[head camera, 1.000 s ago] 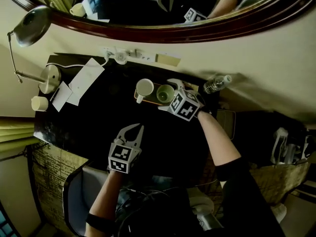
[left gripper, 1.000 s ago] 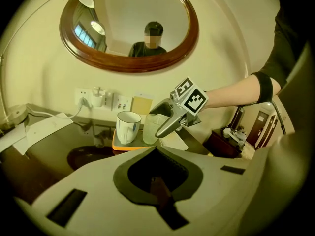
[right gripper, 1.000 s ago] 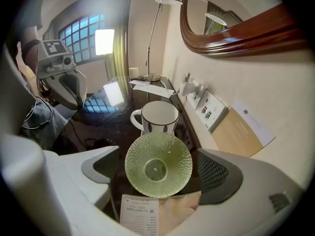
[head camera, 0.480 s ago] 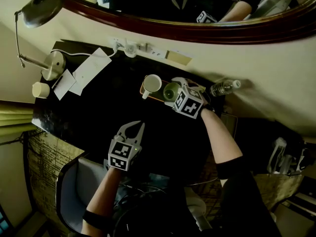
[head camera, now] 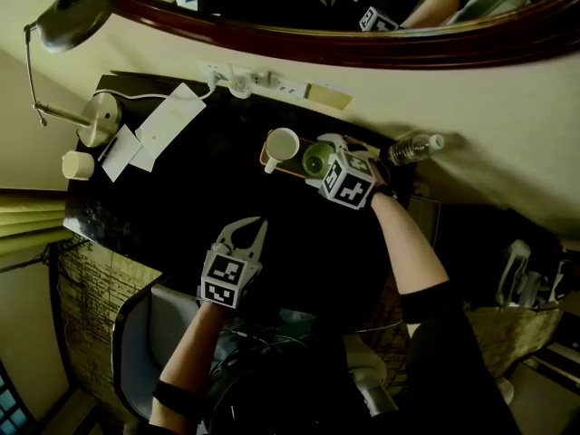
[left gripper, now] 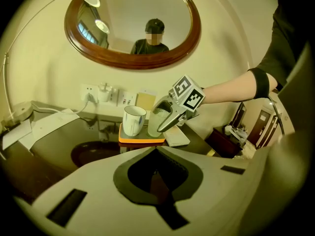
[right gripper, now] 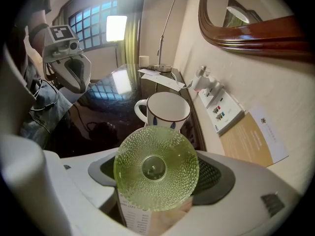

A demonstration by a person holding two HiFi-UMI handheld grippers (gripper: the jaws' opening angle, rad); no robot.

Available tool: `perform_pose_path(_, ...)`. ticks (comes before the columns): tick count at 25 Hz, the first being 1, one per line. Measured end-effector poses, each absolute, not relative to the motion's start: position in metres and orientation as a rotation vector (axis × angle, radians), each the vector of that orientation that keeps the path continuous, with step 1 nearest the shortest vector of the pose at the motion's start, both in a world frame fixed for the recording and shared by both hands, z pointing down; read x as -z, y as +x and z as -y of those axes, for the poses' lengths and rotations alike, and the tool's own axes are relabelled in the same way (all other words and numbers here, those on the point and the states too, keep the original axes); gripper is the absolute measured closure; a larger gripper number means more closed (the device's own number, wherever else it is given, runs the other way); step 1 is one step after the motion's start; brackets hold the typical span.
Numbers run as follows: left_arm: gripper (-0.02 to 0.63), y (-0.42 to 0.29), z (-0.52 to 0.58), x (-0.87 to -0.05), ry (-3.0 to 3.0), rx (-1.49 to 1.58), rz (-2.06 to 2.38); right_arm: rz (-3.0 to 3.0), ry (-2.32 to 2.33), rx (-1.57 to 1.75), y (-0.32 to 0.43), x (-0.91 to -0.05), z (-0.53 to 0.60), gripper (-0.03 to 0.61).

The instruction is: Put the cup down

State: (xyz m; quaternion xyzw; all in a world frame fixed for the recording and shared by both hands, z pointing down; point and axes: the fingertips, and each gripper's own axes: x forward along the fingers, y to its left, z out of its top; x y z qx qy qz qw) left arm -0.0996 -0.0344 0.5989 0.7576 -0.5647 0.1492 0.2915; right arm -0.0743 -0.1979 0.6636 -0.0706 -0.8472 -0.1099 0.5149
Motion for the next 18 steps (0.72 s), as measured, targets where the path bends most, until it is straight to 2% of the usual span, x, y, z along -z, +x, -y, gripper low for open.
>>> perform_pose_path(18, 0.626, -0.111, 0.016, -0.571, 2.153, -0.472, 1.348, 2.053, -0.071, 0.145, -0.054, -0.632, 0.105, 0.167)
